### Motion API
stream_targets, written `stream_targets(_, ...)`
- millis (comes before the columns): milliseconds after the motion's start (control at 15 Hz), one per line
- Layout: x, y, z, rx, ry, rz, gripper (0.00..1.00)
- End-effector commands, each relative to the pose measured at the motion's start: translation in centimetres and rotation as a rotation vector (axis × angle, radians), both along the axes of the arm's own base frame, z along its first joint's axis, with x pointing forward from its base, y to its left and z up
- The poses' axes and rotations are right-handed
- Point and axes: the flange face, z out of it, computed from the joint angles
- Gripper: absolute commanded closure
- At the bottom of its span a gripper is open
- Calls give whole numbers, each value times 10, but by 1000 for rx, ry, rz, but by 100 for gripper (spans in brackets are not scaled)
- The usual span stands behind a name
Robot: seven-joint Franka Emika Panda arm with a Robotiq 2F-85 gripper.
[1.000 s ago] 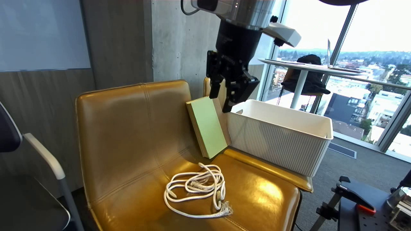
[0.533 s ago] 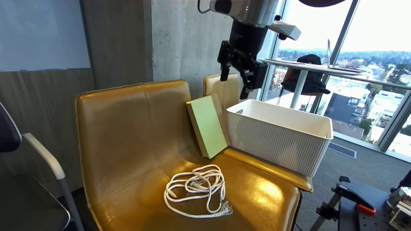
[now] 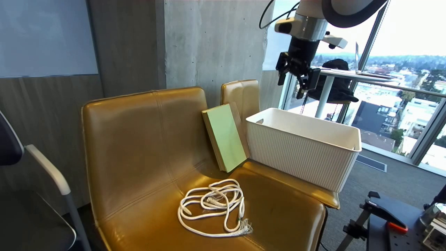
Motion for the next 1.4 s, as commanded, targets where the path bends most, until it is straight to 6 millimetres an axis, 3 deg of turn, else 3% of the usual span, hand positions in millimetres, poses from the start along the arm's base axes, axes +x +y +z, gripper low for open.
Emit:
stream_targets(0,-9,-57,-15,7,14,-4,0)
stream_targets(133,-18,-85,-30,17,36,-6,0)
stream_targets(333,-30,-108,-63,40,66,-3,0)
stream_targets(600,-34,-126,-104,68,84,-6,0)
stream_targets(800,-27,-127,-128,81,76,-24,0)
stream_targets(1333,-13,-167,-160,4,-43,-127,0)
